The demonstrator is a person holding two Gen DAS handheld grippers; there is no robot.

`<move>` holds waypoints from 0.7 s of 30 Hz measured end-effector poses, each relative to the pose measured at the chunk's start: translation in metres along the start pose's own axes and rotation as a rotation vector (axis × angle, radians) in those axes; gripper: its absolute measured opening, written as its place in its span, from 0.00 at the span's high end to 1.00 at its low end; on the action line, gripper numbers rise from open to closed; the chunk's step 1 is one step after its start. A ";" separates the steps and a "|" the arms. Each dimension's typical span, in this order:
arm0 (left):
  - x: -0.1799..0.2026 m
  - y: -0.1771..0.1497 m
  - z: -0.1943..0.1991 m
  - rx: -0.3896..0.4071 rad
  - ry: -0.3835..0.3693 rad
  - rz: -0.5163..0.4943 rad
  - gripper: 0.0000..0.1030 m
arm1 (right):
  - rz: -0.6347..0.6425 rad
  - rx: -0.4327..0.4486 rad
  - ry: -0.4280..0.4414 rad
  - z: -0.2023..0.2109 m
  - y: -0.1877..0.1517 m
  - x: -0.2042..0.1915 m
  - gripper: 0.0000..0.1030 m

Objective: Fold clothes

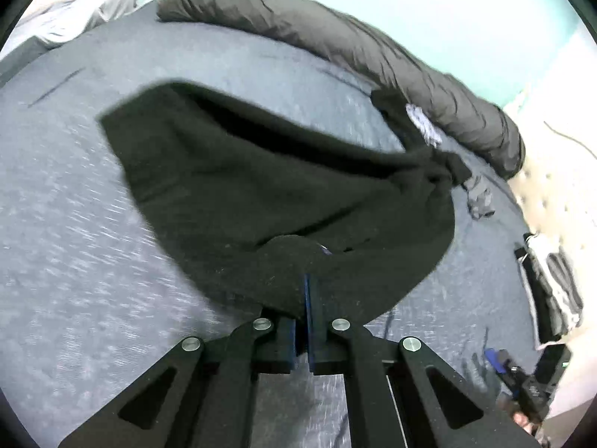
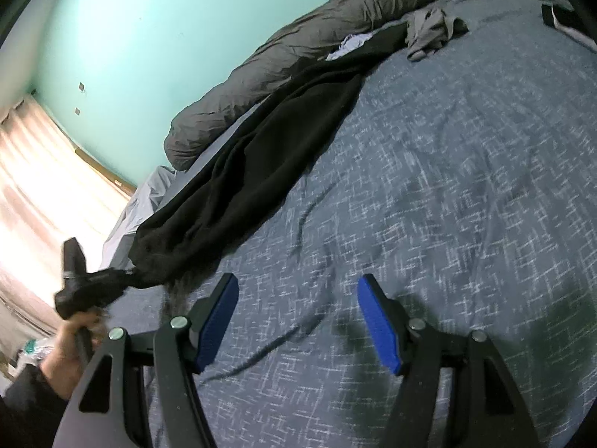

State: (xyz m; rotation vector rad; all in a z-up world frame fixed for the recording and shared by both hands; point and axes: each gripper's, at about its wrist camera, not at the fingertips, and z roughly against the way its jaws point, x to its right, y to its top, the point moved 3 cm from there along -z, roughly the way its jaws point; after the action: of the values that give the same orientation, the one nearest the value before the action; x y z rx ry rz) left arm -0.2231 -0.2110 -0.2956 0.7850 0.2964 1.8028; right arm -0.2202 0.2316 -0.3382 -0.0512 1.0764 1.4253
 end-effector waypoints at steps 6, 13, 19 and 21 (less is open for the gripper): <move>-0.007 0.020 0.070 0.069 0.021 -0.042 0.98 | 0.024 0.017 -0.051 0.010 -0.007 0.001 0.35; -0.031 0.029 0.138 0.134 0.046 -0.047 0.98 | 0.038 0.065 -0.083 0.054 -0.015 -0.014 0.35; -0.077 0.025 0.179 0.168 0.091 0.007 0.98 | 0.027 0.071 -0.090 0.083 -0.016 -0.027 0.35; -0.089 0.019 0.180 0.159 0.105 0.010 0.98 | 0.034 0.054 -0.095 0.087 -0.014 -0.029 0.35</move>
State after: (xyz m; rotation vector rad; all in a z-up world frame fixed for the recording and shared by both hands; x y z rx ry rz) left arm -0.1058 -0.3304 -0.1826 0.8052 0.5107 1.8490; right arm -0.1536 0.2597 -0.2792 0.0734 1.0413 1.4147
